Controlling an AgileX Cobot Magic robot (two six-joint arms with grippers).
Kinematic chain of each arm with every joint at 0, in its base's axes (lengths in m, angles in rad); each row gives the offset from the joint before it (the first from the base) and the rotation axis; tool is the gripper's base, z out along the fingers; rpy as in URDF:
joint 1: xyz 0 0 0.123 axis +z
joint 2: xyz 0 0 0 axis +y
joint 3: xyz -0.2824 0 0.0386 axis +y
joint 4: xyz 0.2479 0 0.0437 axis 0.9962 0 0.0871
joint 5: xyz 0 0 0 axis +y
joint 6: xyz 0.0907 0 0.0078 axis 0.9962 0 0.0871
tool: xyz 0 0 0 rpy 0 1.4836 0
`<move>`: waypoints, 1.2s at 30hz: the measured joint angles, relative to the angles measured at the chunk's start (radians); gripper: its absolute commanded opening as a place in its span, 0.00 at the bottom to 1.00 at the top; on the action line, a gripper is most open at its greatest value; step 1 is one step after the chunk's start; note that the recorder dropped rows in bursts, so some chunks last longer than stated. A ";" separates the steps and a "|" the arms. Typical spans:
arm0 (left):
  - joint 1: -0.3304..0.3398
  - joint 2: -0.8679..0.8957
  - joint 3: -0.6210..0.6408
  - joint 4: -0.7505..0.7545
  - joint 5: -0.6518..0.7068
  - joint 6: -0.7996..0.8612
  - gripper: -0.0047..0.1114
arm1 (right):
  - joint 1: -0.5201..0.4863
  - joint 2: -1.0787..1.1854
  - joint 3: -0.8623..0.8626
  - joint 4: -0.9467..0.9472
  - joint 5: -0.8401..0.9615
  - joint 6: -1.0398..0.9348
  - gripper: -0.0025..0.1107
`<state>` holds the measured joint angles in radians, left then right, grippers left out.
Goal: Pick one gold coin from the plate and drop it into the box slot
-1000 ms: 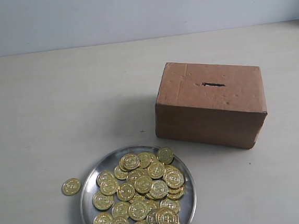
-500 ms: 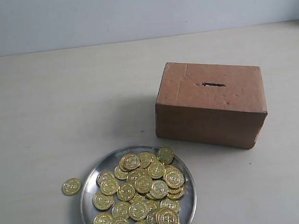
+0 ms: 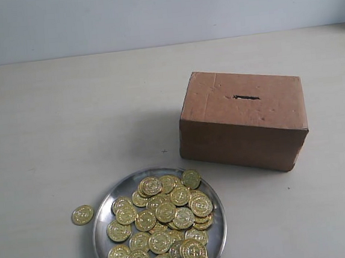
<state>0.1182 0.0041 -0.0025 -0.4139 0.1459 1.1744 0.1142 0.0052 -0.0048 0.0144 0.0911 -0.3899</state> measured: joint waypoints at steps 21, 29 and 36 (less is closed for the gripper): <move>0.000 0.000 0.000 0.324 -0.075 -0.764 0.04 | 0.000 0.000 0.000 0.010 0.019 0.000 0.02; -0.030 0.000 0.000 0.440 0.000 -1.238 0.04 | 0.000 0.000 0.000 0.013 0.019 0.000 0.02; -0.064 0.000 0.002 0.471 0.196 -1.383 0.04 | 0.000 0.000 0.000 0.013 0.019 0.000 0.02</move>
<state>0.0539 0.0041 0.0000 0.0571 0.3417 -0.2091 0.1142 0.0052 -0.0048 0.0272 0.1102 -0.3899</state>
